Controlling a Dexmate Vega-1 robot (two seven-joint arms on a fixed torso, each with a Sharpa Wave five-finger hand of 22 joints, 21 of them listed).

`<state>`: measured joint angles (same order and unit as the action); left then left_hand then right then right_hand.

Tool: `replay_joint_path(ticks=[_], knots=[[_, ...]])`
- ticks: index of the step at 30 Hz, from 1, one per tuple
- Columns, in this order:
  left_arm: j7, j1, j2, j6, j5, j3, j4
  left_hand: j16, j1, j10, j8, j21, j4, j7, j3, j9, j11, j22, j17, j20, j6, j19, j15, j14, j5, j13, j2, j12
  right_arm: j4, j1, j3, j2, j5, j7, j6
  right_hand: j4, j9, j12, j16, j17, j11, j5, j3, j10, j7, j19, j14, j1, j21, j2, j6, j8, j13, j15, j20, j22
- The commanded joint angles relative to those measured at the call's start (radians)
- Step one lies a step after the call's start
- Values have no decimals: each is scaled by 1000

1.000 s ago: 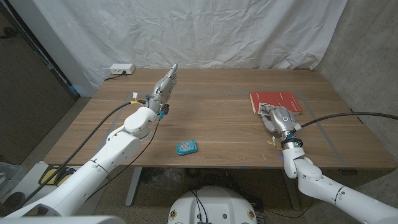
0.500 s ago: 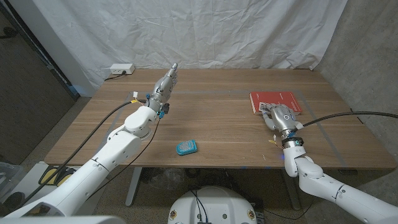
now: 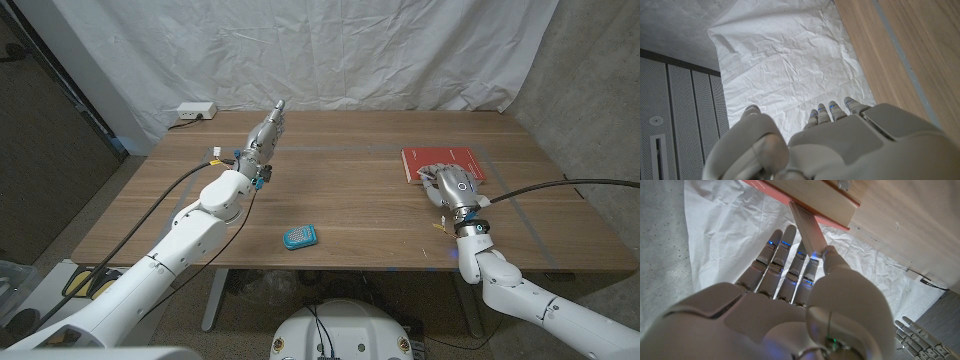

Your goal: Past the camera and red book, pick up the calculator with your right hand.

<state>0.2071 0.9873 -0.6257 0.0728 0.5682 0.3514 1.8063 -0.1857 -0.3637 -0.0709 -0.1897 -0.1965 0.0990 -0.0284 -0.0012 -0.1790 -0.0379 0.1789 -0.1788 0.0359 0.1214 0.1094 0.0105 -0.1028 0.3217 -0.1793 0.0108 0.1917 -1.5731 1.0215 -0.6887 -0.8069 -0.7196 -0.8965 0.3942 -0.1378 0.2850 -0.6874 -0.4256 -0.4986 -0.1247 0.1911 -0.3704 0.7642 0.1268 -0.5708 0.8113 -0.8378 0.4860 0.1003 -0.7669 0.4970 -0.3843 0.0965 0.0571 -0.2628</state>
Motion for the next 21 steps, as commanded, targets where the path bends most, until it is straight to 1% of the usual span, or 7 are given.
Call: replay_joint_path(ticks=[1, 12, 20, 21], knots=[[-3, 10, -6, 3, 8, -9, 3, -1, -4, -7, -3, -6, 4, 3, -7, -5, -2, 5, -4, 25, 3, 12, -1, -10, -1, -4, 13, 6, -24, 8, 8, -7, -17, 2, 13, -9, 46, -9, -7, -10, -72, -3, -7, 86, 69, -4, 11, -93, 9, 61, -81, 60, -199, 134, 87, -7], [0, 25, -15, 10, 11, -20, 15, -1, -4, -7, -3, -6, 4, 3, -9, -5, 1, 5, -4, 25, 3, 12, -1, -10, -1, -4, 14, 6, -51, 18, 16, -14, -30, 10, 22, -13, 51, -24, -14, -25, -69, -4, -8, 93, 51, -5, 23, -111, 23, 58, -89, 72, -219, 135, 95, -15], [-1, 30, -22, 9, 11, -25, 27, -1, -5, -9, -3, -6, 4, 3, -10, -5, -2, 5, -4, 25, 3, 13, 0, -11, -1, -4, 15, 5, -74, 27, 25, -17, -40, 15, 35, -12, 52, -30, -16, -32, -71, -2, -8, 94, 51, -7, 27, -120, 32, 57, -91, 76, -230, 136, 98, -20], [0, 31, -25, 7, 9, -25, 30, -1, -5, -9, -3, -6, 4, 3, -10, -5, -2, 5, -4, 25, 4, 13, 0, -10, -1, -4, 15, 5, -77, 27, 25, -20, -42, 17, 34, -12, 53, -31, -15, -33, -72, -2, -8, 95, 50, -8, 28, -122, 35, 57, -90, 76, -232, 136, 105, -21]])
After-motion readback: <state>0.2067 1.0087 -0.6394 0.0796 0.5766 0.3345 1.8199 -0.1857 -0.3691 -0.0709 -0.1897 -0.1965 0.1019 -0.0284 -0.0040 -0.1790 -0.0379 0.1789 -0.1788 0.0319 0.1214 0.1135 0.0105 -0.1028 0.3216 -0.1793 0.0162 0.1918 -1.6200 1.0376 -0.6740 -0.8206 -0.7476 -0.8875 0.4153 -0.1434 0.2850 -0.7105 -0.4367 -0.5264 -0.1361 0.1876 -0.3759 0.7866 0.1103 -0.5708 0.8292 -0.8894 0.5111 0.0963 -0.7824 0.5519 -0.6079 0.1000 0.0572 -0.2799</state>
